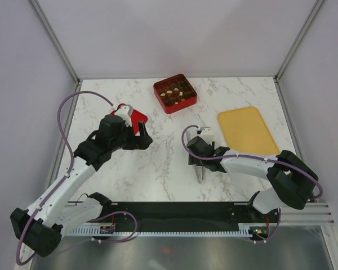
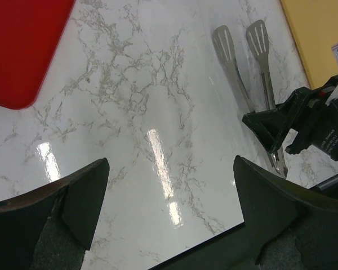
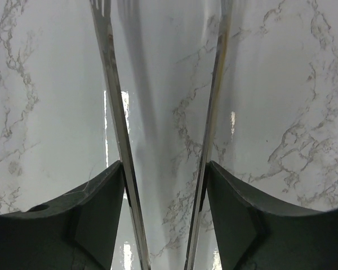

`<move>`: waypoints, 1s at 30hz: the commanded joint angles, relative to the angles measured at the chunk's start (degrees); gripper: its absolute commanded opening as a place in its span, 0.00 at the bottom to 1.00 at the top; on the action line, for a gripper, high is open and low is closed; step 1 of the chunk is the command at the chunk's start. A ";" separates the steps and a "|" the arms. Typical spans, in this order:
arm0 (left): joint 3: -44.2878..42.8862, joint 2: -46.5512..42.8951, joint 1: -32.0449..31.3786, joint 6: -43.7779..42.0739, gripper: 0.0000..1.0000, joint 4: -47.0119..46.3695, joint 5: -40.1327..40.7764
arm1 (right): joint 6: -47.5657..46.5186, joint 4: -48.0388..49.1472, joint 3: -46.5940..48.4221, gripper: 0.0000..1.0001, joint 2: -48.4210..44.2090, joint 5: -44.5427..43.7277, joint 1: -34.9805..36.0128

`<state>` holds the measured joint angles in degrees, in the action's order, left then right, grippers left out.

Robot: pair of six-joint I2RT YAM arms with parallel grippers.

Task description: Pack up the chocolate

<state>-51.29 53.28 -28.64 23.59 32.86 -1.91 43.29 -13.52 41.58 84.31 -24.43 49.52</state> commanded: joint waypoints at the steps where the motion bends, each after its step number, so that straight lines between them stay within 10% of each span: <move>1: -3.12 3.40 0.52 4.18 1.00 -1.31 -0.90 | 1.27 3.24 -0.10 0.68 1.20 -2.03 0.32; 9: -6.19 11.93 2.36 4.27 0.98 -1.93 1.73 | -1.10 1.22 0.16 0.97 -1.60 -2.82 0.23; 18: -16.38 29.23 5.61 -4.51 0.95 -1.66 12.01 | -4.09 -6.17 3.50 0.98 -16.78 0.60 0.32; 30: -30.09 52.35 11.68 -21.38 0.72 -1.57 4.99 | -6.81 -6.96 4.30 0.96 -29.55 2.63 0.32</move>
<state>-77.17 103.48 -17.56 10.31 31.94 4.36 37.45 -19.77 45.15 57.12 -22.09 49.65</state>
